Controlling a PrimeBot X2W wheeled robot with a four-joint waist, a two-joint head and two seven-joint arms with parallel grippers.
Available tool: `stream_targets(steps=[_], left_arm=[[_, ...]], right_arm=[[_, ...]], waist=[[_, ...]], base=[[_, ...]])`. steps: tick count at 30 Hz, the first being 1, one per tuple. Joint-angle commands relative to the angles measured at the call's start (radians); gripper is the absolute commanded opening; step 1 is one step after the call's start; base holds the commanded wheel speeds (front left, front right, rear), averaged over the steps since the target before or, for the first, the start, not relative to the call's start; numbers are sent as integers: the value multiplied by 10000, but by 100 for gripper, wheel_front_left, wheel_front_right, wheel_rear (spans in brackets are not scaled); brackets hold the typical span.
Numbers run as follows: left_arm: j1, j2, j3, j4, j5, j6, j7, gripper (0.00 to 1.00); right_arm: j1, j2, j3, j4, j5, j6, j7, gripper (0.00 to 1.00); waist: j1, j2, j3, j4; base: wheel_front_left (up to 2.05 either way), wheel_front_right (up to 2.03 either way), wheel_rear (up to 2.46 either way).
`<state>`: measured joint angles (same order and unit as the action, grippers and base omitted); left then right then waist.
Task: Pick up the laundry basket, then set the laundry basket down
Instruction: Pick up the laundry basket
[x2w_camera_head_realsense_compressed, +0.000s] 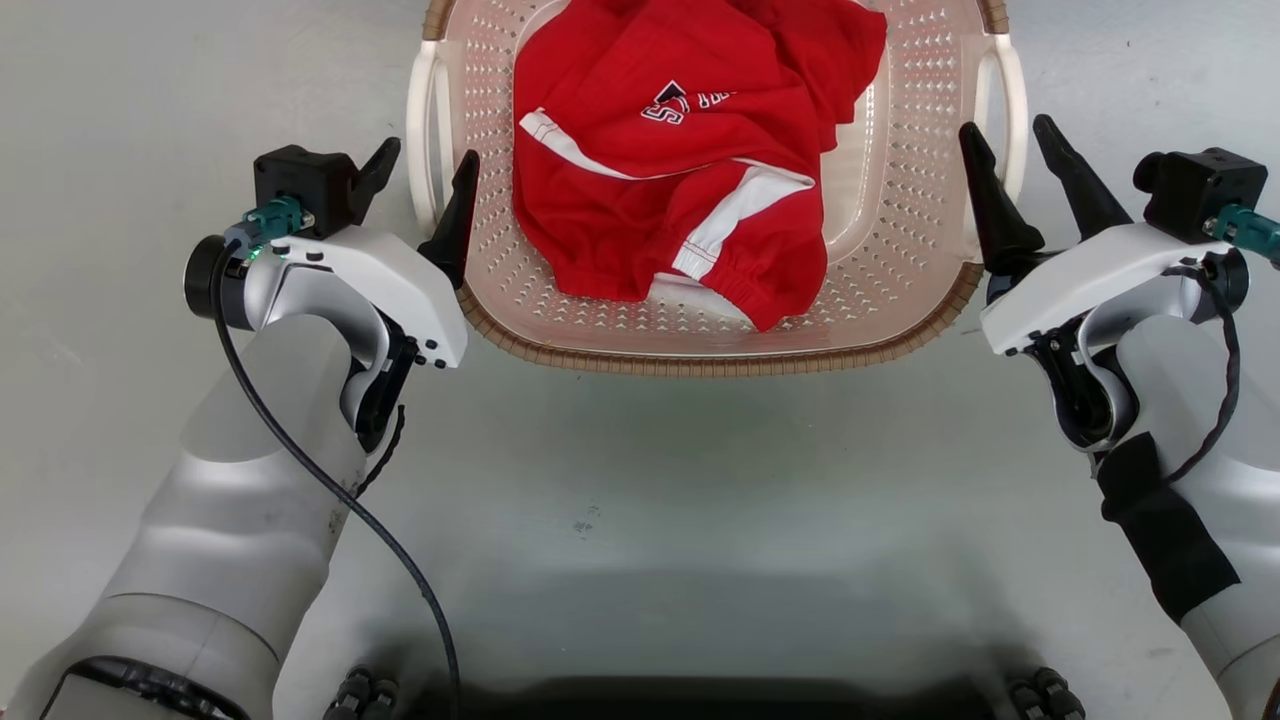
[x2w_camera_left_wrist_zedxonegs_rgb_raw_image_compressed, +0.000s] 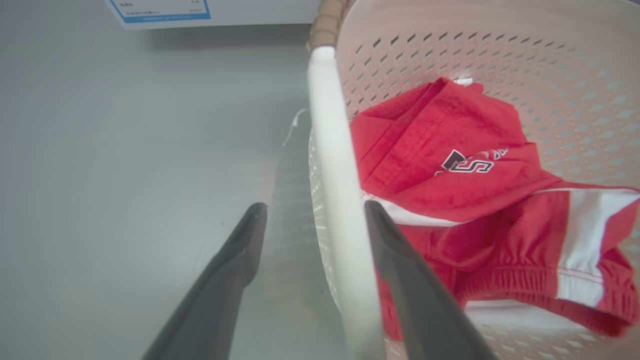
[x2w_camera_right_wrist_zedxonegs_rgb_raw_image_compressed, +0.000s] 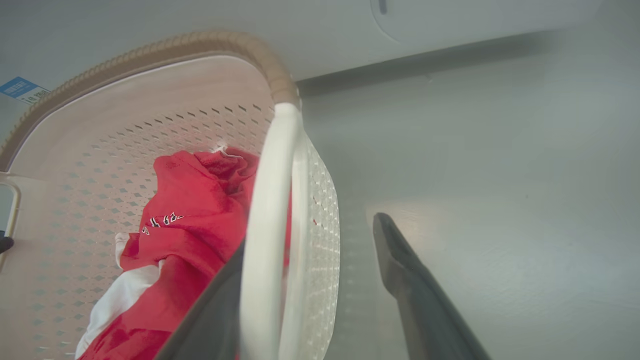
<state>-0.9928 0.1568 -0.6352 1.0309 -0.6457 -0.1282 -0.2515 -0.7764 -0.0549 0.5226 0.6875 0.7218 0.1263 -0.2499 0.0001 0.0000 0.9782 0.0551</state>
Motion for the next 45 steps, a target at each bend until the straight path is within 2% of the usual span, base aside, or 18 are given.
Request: stream_targets(steps=[1,18,19,20,21,30,32,45], left_arm=[[-32,366,107,24,-123,-24,-102,100],[-450,328,-369,331,-620,-25,-103,100],[-458,322,-406,337,-649,-25,-103,34],[-452,313,-469,263,-681,-25,-103,0],[-421,301,-550,278,-736,-25,-103,0],[-451,399,-894,311,-1147,-25,-103,0],[-452,428,-940,355,-1242,-25,-103,0],[-416,492,-1362,855,-1737,-25,-103,0]], right_arm=[[284,47,183,-47,104,44,-118,100],[29,47,409,-18,498,44,-118,100],[20,47,415,-18,502,44,-118,46],[10,47,423,-23,504,44,-118,46],[13,47,498,-11,545,44,-118,0],[-28,47,622,109,795,44,-118,0],[-150,47,641,243,508,44,-118,0],[-233,47,769,773,446,44,-118,0]], waist=[[-1,0,40,2],[-1,0,289,-22],[-1,0,294,-21],[-1,0,301,-21],[-1,0,300,-17],[-1,0,297,-40],[-1,0,286,-76],[-1,0,38,-144]], base=[[0,0,0],[0,0,0],[0,0,0],[0,0,0],[0,0,0],[0,0,0],[0,0,0],[0,0,0]])
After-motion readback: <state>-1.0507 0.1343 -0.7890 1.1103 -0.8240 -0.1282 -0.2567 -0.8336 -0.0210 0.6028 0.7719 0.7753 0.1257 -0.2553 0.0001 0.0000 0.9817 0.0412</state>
